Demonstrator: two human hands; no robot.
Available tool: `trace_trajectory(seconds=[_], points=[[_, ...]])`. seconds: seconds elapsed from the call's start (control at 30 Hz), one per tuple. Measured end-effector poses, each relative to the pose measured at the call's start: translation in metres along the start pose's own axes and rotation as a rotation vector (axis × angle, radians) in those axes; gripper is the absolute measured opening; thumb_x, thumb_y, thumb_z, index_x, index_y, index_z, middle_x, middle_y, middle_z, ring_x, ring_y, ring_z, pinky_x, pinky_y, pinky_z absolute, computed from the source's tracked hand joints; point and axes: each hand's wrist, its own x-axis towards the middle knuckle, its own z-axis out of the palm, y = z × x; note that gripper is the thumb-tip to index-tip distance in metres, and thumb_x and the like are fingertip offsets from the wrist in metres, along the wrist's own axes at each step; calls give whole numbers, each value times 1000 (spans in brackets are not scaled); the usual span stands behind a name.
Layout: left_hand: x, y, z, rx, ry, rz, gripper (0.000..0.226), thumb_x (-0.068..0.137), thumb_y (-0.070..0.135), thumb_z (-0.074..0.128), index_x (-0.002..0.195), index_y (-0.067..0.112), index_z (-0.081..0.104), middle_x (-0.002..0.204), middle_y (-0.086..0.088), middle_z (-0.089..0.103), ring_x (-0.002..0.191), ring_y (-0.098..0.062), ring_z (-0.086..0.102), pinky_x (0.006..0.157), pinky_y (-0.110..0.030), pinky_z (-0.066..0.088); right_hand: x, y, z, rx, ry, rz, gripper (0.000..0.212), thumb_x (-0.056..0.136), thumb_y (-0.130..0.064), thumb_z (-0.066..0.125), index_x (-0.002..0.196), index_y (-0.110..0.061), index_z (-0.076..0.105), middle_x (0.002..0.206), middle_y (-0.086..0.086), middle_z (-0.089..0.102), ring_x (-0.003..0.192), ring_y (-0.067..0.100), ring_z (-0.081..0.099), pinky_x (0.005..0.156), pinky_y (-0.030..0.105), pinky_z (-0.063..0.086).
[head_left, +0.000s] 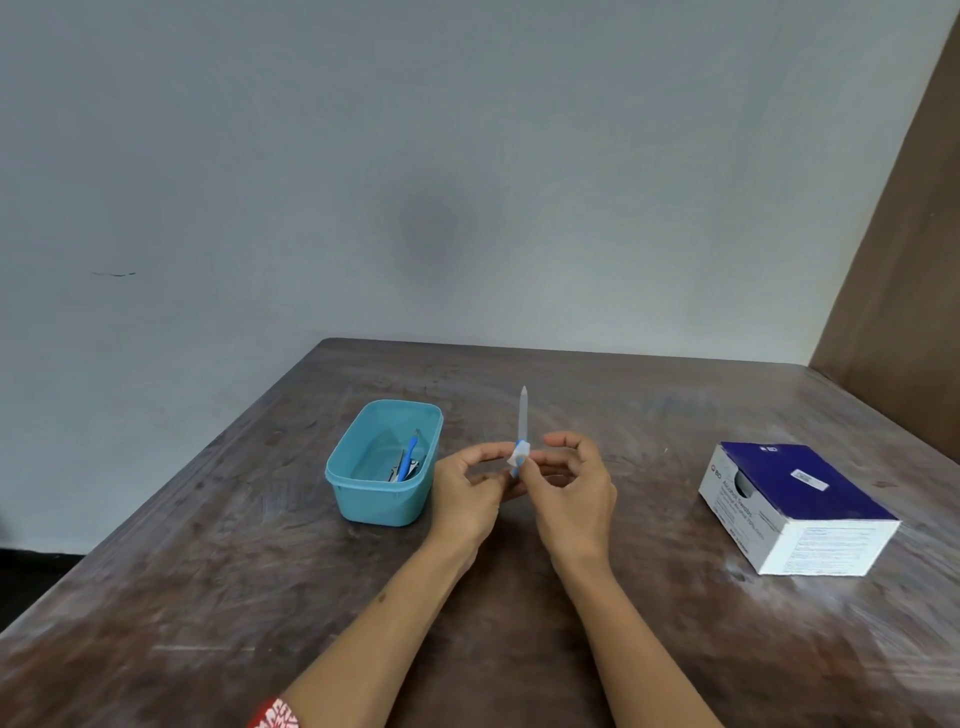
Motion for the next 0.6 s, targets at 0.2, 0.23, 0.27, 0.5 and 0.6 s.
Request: trace_trajectory(seconds=[0.2, 0.23, 0.27, 0.5, 0.6], points=[[-1, 2, 1, 27, -41, 3, 24, 79, -10, 64, 98, 4, 67, 76, 0, 71, 66, -9, 71, 58, -18, 56, 0, -2, -1, 51, 12, -1, 35, 79, -8, 71, 100, -27, 51, 76, -4, 70, 76, 8, 67, 69, 22, 54], [-1, 2, 1, 23, -42, 4, 24, 79, -11, 64, 98, 4, 67, 72, 2, 70, 64, -8, 70, 57, -17, 55, 0, -2, -1, 56, 10, 0, 36, 78, -8, 71, 100, -27, 50, 76, -4, 70, 76, 8, 67, 70, 23, 54], [-2, 2, 1, 26, -36, 10, 24, 79, -11, 63, 97, 5, 67, 70, 5, 69, 63, -6, 70, 56, -16, 55, 0, -2, -2, 61, -1, 4, 36, 78, -7, 71, 98, -28, 49, 75, -3, 70, 74, 9, 67, 69, 22, 54], [-1, 1, 0, 46, -48, 20, 27, 81, -10, 62, 97, 10, 67, 63, 7, 72, 65, -6, 70, 56, -16, 54, -1, -4, -2, 68, -25, -8, 38, 79, -10, 71, 96, -31, 44, 75, 0, 70, 70, 10, 67, 62, 15, 52], [-2, 2, 0, 49, -53, 27, 27, 81, -11, 62, 94, 12, 66, 65, 5, 71, 63, -6, 70, 54, -14, 52, -1, -3, -2, 32, -35, -45, 35, 82, -14, 69, 98, -32, 43, 75, -1, 69, 74, 9, 67, 67, 21, 54]])
